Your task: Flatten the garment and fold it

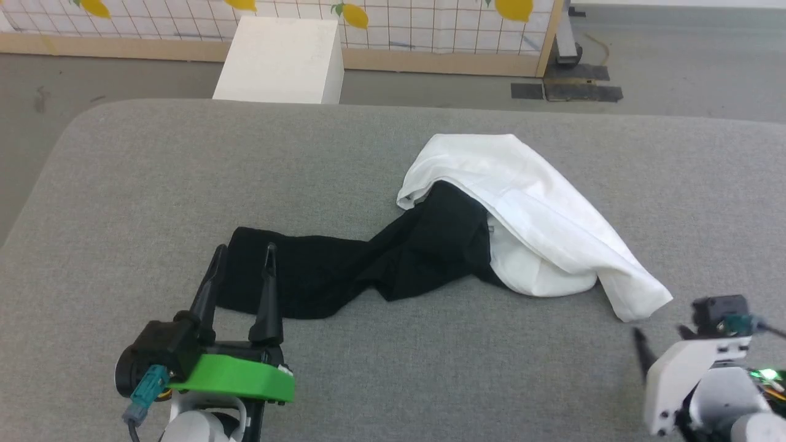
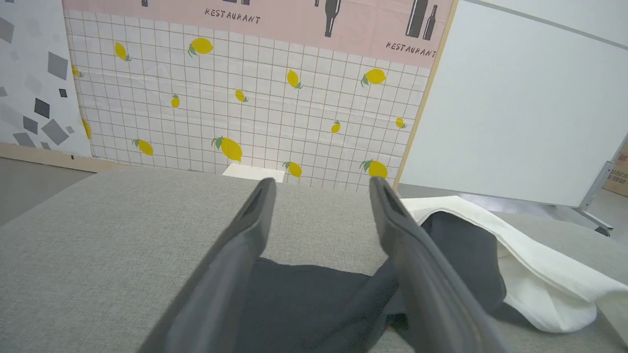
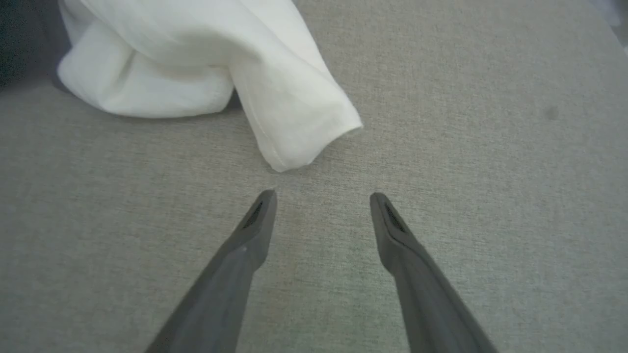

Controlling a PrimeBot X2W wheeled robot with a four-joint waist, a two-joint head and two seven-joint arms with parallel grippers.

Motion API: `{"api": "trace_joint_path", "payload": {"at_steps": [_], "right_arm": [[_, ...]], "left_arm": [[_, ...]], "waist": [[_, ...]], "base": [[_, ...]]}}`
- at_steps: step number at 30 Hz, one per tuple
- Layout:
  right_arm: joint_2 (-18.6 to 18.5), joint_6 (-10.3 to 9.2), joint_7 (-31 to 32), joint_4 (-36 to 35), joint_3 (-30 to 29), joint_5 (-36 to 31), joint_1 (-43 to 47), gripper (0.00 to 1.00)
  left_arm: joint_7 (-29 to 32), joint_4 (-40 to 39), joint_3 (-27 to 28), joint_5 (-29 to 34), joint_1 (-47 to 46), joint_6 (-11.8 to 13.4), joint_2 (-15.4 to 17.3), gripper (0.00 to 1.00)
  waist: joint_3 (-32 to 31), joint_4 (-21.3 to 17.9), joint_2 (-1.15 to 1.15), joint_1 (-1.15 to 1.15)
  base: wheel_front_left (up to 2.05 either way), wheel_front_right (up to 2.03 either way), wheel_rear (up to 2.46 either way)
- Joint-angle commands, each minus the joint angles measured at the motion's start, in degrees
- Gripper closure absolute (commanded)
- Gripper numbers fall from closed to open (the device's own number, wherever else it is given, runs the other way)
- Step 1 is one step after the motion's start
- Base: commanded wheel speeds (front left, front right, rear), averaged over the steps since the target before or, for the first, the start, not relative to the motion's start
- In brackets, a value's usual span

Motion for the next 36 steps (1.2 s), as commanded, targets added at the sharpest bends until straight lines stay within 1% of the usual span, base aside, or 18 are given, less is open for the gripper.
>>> {"api": "trace_joint_path", "payload": {"at_steps": [1,2,4,6,7,10,12,16,19,20,21,22,23,27,30,32,34,36], "right_arm": [[-0.4,-0.09,-1.1,-4.6,2.2,1.8,1.5,0.0],[-1.5,-0.09,-2.8,-9.1,4.4,2.6,2.6,0.0],[-3.2,-0.09,-6.1,-14.7,7.4,3.1,2.9,0.0],[-3.8,-0.09,-9.2,-16.6,9.6,2.6,1.3,0.0],[-4.2,-0.09,-10.0,-16.3,11.0,2.0,0.3,0.0],[-5.1,-0.09,-11.6,-10.8,15.4,1.2,-5.6,0.0],[-5.4,-0.09,-11.8,-5.2,18.2,0.5,-11.1,0.0],[-6.2,-0.09,-10.7,6.0,22.8,0.4,-20.0,0.0],[-7.0,-0.09,-8.9,13.3,25.5,0.4,-24.9,0.0],[-7.2,-0.09,-8.2,14.9,26.1,0.2,-25.9,0.21],[-7.3,-0.09,-7.7,16.4,26.8,0.3,-27.0,0.54],[-7.3,-0.09,-7.7,17.5,26.8,0.5,-27.9,0.73],[-7.5,-0.09,-8.0,18.5,26.9,0.4,-28.8,1.0],[-6.9,-0.09,-9.8,19.3,23.9,0.4,-30.5,1.0],[-6.1,-0.09,-12.1,17.8,18.6,1.0,-30.5,1.0],[-5.6,-0.09,-13.6,15.6,13.0,1.1,-29.7,1.0],[-4.5,-0.09,-14.6,12.7,5.8,1.1,-27.9,1.0],[-3.3,-0.09,-14.8,9.7,-3.0,0.2,-24.9,1.0]], "left_arm": [[-0.2,-0.1,0.1,-0.5,0.6,-0.1,-0.1,0.0],[-0.2,-0.3,0.3,-0.5,0.7,0.0,-0.1,0.0],[-0.2,-0.7,0.4,-0.4,0.7,0.0,-0.1,0.0],[-0.2,-1.0,0.3,-0.2,0.5,0.0,-0.1,0.0],[-0.2,-1.2,0.2,-0.2,0.2,0.0,-0.1,0.0],[-0.2,-1.5,-0.3,-0.1,-1.3,-0.1,-0.1,0.0],[-0.2,-1.7,-0.4,-0.2,-2.6,-0.1,-0.1,0.0],[-0.2,-1.7,-1.3,-0.8,-4.4,0.0,-0.1,0.0],[-0.2,-1.4,-1.9,-1.4,-5.2,0.3,-0.1,0.0],[-0.2,-1.3,-2.0,-1.5,-5.3,0.4,-0.1,0.0],[-0.2,-1.3,-2.0,-1.6,-5.3,0.5,-0.1,0.0],[-0.2,-1.2,-2.0,-1.7,-5.4,0.6,-0.1,0.0],[-0.2,-1.2,-2.0,-1.7,-5.4,0.7,-0.1,0.0],[-0.2,-1.2,-1.4,-1.6,-4.9,0.9,-0.1,0.0],[-0.2,-1.0,-0.9,-1.3,-4.6,1.0,-0.1,0.0],[-0.2,-1.0,-0.7,-1.2,-4.3,1.0,-0.1,0.0],[-0.2,-1.1,-0.4,-1.0,-3.8,1.0,-0.1,0.0],[-0.2,-1.1,-0.3,-0.8,-3.4,0.9,-0.1,0.0]], "waist": [[-0.2,-0.1,-0.01,0.0],[-0.2,-0.3,-0.01,0.0],[0.2,-0.6,-0.01,0.0],[0.9,-0.5,-0.01,0.0],[1.3,-0.4,-0.01,0.0],[3.0,0.5,-0.01,0.0],[4.7,1.4,-0.01,0.0],[6.9,3.4,-0.01,0.0],[7.9,4.6,-0.01,0.0],[8.0,4.9,-0.01,0.0],[8.2,5.1,-0.01,0.0],[8.2,5.2,-0.01,0.0],[8.3,5.3,-0.01,0.0],[7.6,4.8,-0.01,0.0],[6.7,4.1,-0.01,0.0],[5.9,3.3,-0.01,0.0],[5.1,2.5,-0.01,0.0],[4.3,1.9,-0.01,0.0]], "base": [[0.0,0.0,0.0],[0.0,0.0,0.0],[0.0,0.0,0.0],[0.0,0.0,0.0],[0.0,0.0,0.0],[0.0,0.0,0.0],[0.0,0.0,0.0],[0.0,0.0,0.0],[0.0,0.0,0.0],[0.0,0.0,0.0],[0.0,0.0,0.0],[0.0,0.0,0.0],[0.0,0.0,0.0],[0.0,0.0,0.0],[0.0,0.0,0.0],[0.0,0.0,0.0],[0.0,0.0,0.0],[0.0,0.0,0.0]]}}
